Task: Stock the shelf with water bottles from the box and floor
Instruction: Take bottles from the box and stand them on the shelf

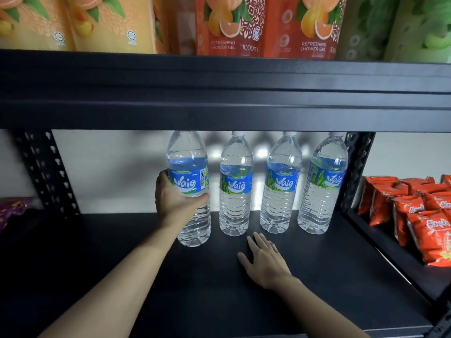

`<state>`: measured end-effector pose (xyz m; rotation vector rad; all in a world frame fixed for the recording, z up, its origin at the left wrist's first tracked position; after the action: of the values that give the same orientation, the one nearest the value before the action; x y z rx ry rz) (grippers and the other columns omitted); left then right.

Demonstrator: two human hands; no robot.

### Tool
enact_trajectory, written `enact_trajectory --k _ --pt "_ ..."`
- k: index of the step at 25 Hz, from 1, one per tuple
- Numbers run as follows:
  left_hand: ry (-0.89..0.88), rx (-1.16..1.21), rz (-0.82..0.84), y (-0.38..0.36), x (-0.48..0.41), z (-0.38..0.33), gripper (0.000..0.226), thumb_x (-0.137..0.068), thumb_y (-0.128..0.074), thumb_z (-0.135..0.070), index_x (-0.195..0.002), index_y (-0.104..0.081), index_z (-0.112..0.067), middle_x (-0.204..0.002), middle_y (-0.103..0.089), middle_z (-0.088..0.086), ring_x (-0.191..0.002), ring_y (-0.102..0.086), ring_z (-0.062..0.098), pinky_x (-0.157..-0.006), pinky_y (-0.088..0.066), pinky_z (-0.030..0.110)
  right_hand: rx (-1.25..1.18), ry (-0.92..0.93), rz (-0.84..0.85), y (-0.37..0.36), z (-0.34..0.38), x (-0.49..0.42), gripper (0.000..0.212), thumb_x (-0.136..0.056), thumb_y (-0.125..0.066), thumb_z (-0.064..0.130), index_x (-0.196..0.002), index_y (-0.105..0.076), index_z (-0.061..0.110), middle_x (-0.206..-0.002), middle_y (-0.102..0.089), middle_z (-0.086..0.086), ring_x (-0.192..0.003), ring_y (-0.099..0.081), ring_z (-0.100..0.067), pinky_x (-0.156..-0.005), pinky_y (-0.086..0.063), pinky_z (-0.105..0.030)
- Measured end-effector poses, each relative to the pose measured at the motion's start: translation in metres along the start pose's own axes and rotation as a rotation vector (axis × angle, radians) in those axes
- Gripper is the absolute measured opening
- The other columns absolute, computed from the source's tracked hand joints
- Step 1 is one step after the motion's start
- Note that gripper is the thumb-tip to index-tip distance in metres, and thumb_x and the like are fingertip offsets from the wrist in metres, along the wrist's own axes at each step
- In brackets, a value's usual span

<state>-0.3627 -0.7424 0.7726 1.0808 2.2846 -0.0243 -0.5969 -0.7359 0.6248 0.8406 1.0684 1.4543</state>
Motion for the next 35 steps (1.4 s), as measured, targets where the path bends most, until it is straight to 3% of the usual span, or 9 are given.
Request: enact_trajectory --k 8,15,19,23,30,35 --pt "-0.015 -0.042 0.027 -0.026 -0.02 0.018 0.084 -0.048 -0.093 -0.024 -0.117 -0.049 -0.008 -0.114 -0.055 0.007 -0.102 -0.057 0.024 -0.081 -0.045 0.027 0.071 0.023 -0.038 -0.001 0.002 0.003 0.071 -0.098 -0.029 0.057 -0.156 -0.018 0.018 -0.165 -0.006 0.0 -0.152 0.004 -0.013 -0.122 0.002 -0.031" --pt "0.043 0.021 -0.002 -0.037 -0.016 0.046 0.086 -0.047 -0.094 -0.022 -0.12 -0.048 -0.01 -0.114 -0.056 0.005 -0.098 -0.059 0.022 -0.077 -0.046 0.027 0.053 0.017 -0.059 -0.001 0.001 0.0 0.072 -0.096 -0.031 0.058 -0.156 -0.02 0.019 -0.165 -0.008 0.0 -0.152 0.002 -0.012 -0.122 0.002 -0.03" --pt "0.061 0.083 0.121 -0.04 -0.004 0.063 0.104 -0.051 -0.094 -0.016 -0.137 -0.036 -0.014 -0.125 -0.051 -0.001 -0.107 -0.054 0.014 -0.091 -0.043 0.026 0.044 0.023 -0.065 -0.002 0.001 0.001 0.072 -0.096 -0.032 0.058 -0.155 -0.021 0.019 -0.165 -0.009 0.0 -0.152 0.001 -0.013 -0.122 0.0 -0.03" --pt "0.229 0.091 0.251 -0.047 0.032 0.087 0.093 -0.066 -0.089 -0.011 -0.137 -0.029 -0.01 -0.12 -0.051 0.0 -0.106 -0.054 0.019 -0.085 -0.039 0.024 0.034 0.03 -0.071 -0.001 0.002 0.001 0.072 -0.096 -0.034 0.058 -0.155 -0.023 0.018 -0.164 -0.011 0.0 -0.152 0.0 -0.012 -0.122 -0.001 -0.03" --pt "0.284 0.011 0.247 -0.053 0.031 0.109 0.094 -0.059 -0.092 -0.023 -0.137 -0.039 -0.018 -0.126 -0.051 0.007 -0.114 -0.054 0.023 -0.095 -0.047 0.033 -0.028 0.011 -0.099 0.001 -0.001 -0.001 0.075 -0.094 -0.04 0.058 -0.154 -0.026 0.016 -0.164 -0.015 0.003 -0.151 -0.003 -0.009 -0.123 -0.003 -0.029" --pt "0.355 -0.018 0.288 -0.054 0.031 0.111 0.078 -0.064 -0.088 -0.018 -0.122 -0.037 -0.011 -0.112 -0.056 0.002 -0.102 -0.06 0.025 -0.077 -0.046 0.027 -0.003 0.006 -0.158 0.001 0.0 0.0 0.074 -0.093 -0.04 0.059 -0.152 -0.03 0.014 -0.162 -0.021 0.0 -0.151 -0.008 -0.011 -0.123 -0.003 -0.031"
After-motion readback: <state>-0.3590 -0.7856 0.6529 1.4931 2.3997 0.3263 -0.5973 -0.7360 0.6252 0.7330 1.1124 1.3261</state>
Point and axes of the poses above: each hand's wrist, its own x-axis away from the middle knuckle, its own y-axis out of the back of the hand, z = x × y, the point moved 5 cm from there along -x, towards the middle knuckle
